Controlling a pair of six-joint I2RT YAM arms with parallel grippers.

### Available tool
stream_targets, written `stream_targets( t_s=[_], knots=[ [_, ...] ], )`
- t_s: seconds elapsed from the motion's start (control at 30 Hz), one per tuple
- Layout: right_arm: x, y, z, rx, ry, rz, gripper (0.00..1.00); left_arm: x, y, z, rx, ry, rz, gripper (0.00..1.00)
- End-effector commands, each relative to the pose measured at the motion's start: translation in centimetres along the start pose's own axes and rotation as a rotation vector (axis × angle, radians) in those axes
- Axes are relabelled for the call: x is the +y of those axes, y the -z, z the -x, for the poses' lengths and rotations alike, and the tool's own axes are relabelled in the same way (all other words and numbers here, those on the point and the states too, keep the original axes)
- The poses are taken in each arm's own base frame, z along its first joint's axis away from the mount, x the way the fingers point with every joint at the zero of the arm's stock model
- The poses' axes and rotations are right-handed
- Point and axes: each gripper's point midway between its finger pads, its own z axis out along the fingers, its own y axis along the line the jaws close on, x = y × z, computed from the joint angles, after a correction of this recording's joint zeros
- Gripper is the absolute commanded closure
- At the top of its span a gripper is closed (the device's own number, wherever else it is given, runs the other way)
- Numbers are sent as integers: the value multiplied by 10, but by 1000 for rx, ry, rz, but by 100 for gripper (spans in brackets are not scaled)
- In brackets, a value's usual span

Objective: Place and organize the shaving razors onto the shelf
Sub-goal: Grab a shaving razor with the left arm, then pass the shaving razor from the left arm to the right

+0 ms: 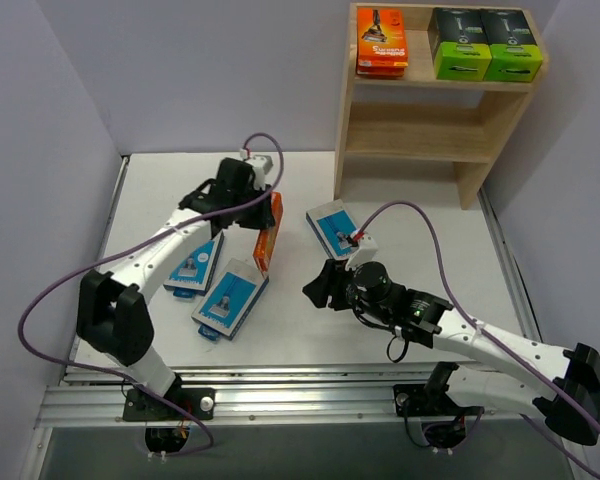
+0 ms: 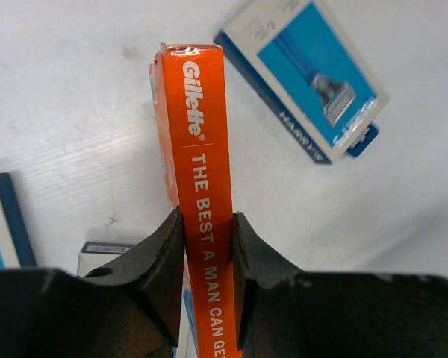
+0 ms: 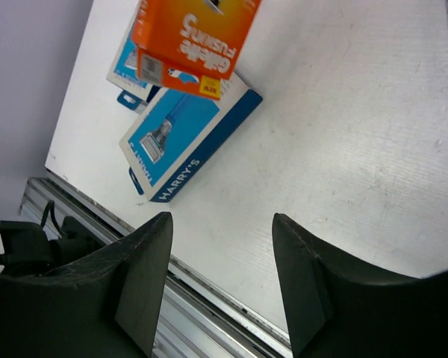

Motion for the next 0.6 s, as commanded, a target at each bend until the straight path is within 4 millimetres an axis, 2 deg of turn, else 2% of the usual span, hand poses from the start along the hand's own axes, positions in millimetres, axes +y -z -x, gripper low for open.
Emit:
stream_targets(
  t_s=[0.0,0.07,0.13,0.17,0.23,0.33,0.4,0.57],
  knots=[
    [1,9,21,-95,-51,-13,48,-15,43,55,-204,77,-218,98],
    [2,12,27,-119,-66,-12,47,-31,57,66,-247,115,-362,98],
    [3,14,33,-139,-89,-16,45,-29,58,64,-236,215,-452,98],
    [4,18,38,-159,-102,-10,43,-42,69,72,-267,198,-577,98],
    [5,25,48,-206,-136,0,39,-47,83,80,-301,258,-762,98],
    [4,29,55,-249,-165,22,35,-55,103,85,-313,338,-934,98],
    [6,34,61,-273,-184,47,34,-61,115,88,-340,299,-996,98],
    [13,41,71,-305,-232,139,34,-65,131,85,-385,261,-1021,98]
  ],
)
